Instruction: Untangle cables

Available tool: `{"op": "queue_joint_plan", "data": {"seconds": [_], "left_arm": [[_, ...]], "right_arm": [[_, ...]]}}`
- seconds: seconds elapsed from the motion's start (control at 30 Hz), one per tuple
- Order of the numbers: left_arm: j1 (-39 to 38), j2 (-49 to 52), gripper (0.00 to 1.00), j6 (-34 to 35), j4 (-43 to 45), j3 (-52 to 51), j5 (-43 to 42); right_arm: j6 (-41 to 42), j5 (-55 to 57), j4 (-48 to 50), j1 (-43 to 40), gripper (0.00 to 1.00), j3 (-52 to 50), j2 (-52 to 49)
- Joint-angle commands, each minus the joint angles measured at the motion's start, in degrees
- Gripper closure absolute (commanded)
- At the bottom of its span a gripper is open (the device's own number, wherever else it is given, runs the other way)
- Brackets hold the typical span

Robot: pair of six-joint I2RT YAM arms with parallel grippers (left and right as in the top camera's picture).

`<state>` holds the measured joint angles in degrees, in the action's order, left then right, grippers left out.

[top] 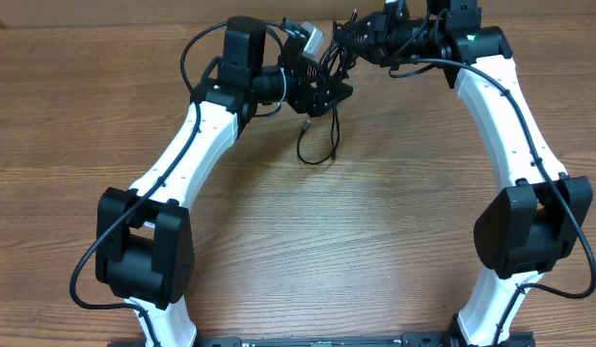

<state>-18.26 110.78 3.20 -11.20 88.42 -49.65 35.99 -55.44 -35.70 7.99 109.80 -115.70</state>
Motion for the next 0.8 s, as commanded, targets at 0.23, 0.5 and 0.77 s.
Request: {"op": "queue_joint_plan", "data": {"seconds": [0.23,0.5,0.77], "left_arm": [[-0.9,-0.4,0.96,-6.0,2.7,0.2,8.8],[0.1,-0.4,0.96,-5.8,2.4,0.2,10.1],[4.8,-0.4,0.96,-5.3,-2.7,0.2,10.0]], "right_arm": [[-0.3,-1.7,0.5,0.6,0.96,0.4,1.1],[-1.7,0.4,0.5,0.0,0.96,0.4,1.1],[-5.6,6.6,-2.1,-2.7,0.96,0.4,1.1]]}}
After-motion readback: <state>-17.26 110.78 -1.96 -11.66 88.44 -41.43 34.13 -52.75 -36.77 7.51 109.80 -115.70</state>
